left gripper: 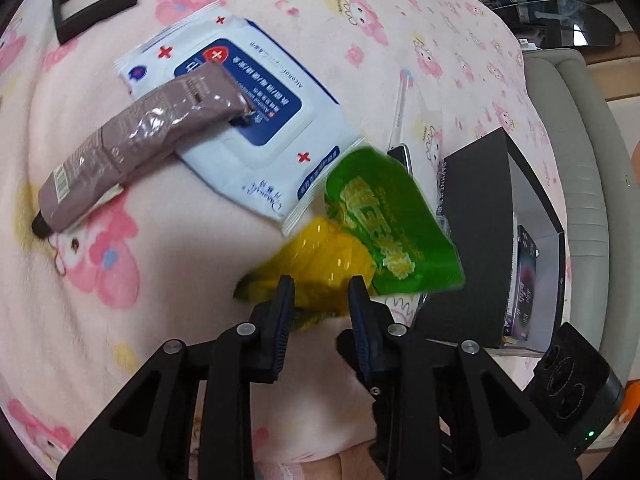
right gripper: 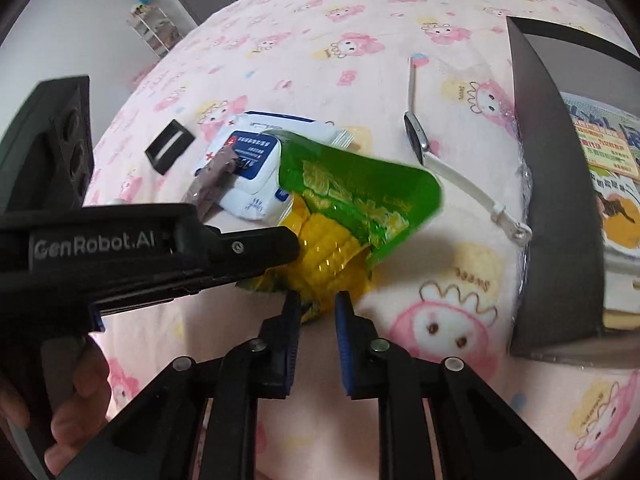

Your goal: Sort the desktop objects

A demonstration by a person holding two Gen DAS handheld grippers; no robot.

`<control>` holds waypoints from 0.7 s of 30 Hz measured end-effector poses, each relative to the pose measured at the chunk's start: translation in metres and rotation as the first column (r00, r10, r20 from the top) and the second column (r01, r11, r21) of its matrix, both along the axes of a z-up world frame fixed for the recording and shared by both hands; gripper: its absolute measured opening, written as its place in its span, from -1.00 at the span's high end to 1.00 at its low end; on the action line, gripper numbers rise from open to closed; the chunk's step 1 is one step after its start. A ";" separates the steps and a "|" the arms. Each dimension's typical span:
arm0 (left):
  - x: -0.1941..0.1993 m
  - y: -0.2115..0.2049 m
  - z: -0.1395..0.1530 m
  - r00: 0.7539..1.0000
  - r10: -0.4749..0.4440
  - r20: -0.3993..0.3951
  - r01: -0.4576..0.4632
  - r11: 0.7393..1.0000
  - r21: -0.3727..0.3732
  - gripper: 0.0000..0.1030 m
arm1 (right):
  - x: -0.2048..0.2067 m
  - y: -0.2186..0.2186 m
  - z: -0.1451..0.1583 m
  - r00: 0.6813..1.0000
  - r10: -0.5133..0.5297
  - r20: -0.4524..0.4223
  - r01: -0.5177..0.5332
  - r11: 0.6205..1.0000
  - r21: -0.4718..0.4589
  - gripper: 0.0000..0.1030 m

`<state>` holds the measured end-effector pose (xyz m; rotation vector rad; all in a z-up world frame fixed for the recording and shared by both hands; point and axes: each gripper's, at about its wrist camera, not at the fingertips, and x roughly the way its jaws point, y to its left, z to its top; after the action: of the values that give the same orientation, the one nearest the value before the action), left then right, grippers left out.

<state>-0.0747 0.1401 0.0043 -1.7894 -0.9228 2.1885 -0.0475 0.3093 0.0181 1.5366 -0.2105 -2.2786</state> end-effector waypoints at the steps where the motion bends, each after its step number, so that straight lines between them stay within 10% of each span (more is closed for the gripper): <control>1: 0.002 -0.004 0.002 1.000 0.013 -0.005 -0.013 1.000 0.004 0.53 | 0.003 0.001 0.002 1.000 -0.003 -0.006 0.003 1.000 -0.001 0.76; 21: -0.008 -0.015 -0.017 0.996 0.031 0.078 -0.024 0.996 -0.088 0.46 | -0.014 -0.016 -0.017 0.997 0.040 0.069 -0.043 0.998 0.038 0.46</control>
<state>-0.0831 0.1250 -0.0123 -1.9269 -0.8868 2.2209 -0.0614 0.2929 0.0008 1.6246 -0.1511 -2.2133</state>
